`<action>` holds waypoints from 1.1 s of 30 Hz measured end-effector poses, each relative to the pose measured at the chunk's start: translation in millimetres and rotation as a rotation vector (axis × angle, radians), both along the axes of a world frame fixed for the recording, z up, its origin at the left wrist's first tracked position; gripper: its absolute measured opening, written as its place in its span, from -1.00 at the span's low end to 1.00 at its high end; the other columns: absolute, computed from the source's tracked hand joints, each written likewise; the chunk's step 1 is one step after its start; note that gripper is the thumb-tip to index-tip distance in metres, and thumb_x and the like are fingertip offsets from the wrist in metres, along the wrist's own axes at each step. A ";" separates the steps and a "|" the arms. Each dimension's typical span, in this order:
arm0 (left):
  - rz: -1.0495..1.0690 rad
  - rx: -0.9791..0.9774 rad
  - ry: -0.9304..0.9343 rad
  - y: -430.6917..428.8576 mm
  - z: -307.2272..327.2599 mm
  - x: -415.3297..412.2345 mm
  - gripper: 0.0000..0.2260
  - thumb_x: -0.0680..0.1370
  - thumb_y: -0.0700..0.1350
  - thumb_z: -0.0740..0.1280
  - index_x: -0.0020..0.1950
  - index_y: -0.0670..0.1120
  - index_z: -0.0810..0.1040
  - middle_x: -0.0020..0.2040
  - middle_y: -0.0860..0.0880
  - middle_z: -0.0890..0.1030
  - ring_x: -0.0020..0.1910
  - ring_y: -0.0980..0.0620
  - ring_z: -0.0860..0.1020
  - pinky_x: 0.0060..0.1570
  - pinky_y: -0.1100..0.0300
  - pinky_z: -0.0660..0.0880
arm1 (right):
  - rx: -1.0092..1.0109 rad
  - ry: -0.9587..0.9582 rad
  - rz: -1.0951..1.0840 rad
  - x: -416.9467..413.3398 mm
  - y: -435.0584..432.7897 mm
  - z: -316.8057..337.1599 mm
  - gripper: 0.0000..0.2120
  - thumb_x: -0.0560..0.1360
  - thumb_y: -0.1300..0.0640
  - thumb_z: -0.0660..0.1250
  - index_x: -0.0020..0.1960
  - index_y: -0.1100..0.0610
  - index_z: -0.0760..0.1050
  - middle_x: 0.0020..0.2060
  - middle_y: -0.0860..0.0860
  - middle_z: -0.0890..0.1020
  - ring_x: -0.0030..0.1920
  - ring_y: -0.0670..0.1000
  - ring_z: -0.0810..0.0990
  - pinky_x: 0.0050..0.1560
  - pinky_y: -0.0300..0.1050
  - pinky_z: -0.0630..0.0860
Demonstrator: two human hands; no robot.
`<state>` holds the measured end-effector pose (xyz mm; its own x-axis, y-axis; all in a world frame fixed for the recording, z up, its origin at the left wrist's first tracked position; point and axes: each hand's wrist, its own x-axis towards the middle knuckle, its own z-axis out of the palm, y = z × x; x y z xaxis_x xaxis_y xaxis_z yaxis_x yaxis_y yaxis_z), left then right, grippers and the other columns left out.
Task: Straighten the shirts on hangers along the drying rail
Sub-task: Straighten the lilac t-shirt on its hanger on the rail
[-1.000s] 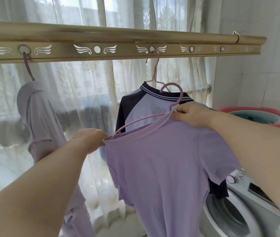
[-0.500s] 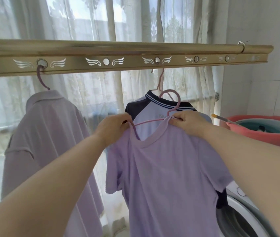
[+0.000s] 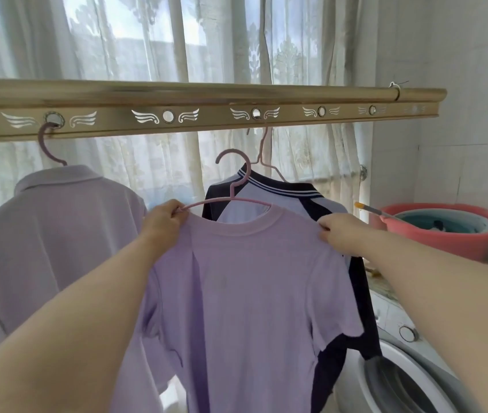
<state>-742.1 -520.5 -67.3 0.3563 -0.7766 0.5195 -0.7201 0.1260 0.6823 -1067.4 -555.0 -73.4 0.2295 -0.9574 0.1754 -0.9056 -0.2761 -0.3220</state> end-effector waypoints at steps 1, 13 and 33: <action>-0.015 0.006 0.019 -0.7 -2.7 -2.0 -0.89 0.59 -0.16 0.24 -0.08 -0.09 0.54 -0.32 -0.02 0.43 -0.28 -0.06 0.38 -0.31 0.16 0.31 | 0.045 0.064 -0.027 3.2 2.9 -0.3 -0.69 0.55 0.30 0.14 -0.35 0.11 0.25 -0.37 -0.02 0.33 -0.37 -0.06 0.29 -0.42 -0.25 0.19; -0.083 0.060 0.072 -1.8 -5.3 -13.1 -0.86 0.59 -0.19 0.23 -0.10 -0.05 0.56 -0.24 -0.03 0.48 -0.23 -0.03 0.42 -0.29 0.19 0.34 | 0.309 -0.307 0.256 49.2 25.6 34.0 -0.54 0.41 -0.20 0.32 0.12 0.13 0.58 0.07 0.15 0.66 0.02 0.07 0.67 0.18 0.12 0.56; -0.170 0.374 -0.106 12.6 30.9 -33.0 -0.52 0.55 -0.04 0.35 0.44 -0.05 0.36 0.43 -0.08 0.38 0.33 -0.07 0.44 0.33 0.02 0.42 | 0.168 -0.795 0.218 123.3 22.3 107.8 -0.64 0.58 0.25 0.20 0.35 0.31 0.40 0.24 0.20 0.51 0.00 0.01 0.36 -0.33 -0.25 0.30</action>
<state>-775.0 -507.8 -36.4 0.1668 -0.9617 0.2175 -0.7791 0.0066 0.6269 -944.1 -532.7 34.4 0.2807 -0.9337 0.2222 -0.3237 -0.3100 -0.8939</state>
